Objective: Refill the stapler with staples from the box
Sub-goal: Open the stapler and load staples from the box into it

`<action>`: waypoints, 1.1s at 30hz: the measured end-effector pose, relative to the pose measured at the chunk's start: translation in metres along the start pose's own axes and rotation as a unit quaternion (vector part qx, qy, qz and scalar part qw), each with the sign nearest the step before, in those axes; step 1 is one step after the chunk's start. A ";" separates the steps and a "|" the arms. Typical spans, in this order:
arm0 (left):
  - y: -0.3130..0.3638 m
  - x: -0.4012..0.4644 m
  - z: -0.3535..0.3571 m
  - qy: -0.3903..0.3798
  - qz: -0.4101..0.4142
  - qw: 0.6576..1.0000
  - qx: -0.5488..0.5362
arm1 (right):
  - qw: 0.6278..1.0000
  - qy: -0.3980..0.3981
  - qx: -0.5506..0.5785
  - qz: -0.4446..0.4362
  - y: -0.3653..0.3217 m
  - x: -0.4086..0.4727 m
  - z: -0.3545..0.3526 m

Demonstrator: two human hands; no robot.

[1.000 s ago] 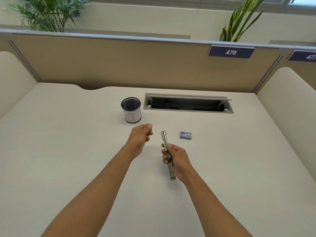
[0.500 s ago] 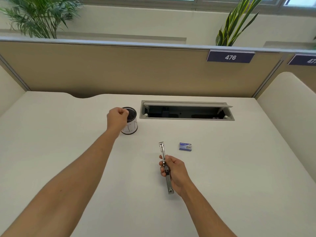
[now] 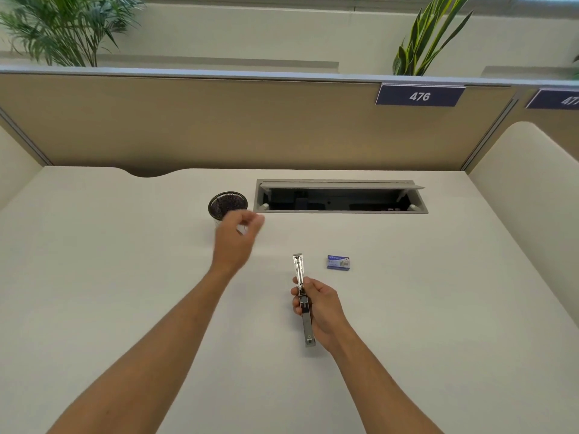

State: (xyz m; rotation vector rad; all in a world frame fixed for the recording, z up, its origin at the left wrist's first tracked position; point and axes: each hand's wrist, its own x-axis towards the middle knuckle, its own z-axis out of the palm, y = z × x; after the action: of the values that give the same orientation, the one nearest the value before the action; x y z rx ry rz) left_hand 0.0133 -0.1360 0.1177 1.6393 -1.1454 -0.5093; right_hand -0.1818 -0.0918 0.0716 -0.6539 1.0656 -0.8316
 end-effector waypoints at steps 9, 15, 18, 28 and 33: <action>-0.018 -0.108 0.041 -0.258 0.077 0.963 -0.021 | 0.999 0.041 0.015 0.008 0.003 0.002 -0.006; -0.021 -0.107 0.048 -0.185 0.102 0.977 0.010 | 0.999 0.039 -0.015 0.007 0.007 0.001 -0.010; -0.027 -0.111 0.049 -0.174 0.099 0.980 0.016 | 0.990 0.077 -0.117 -0.013 0.005 0.004 -0.016; -0.045 -0.117 0.057 -0.204 0.082 0.974 0.056 | 0.872 0.227 -0.397 -0.176 -0.026 0.024 -0.051; -0.049 -0.119 0.061 -0.205 0.099 0.970 0.085 | 0.766 0.184 -0.589 -0.179 -0.028 0.044 -0.068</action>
State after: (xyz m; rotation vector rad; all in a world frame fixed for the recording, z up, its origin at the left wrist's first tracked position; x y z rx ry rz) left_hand -0.0668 -0.0624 0.0267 1.5817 -1.6813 -0.6532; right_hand -0.2421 -0.1483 0.0486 -1.8598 1.8574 -0.5238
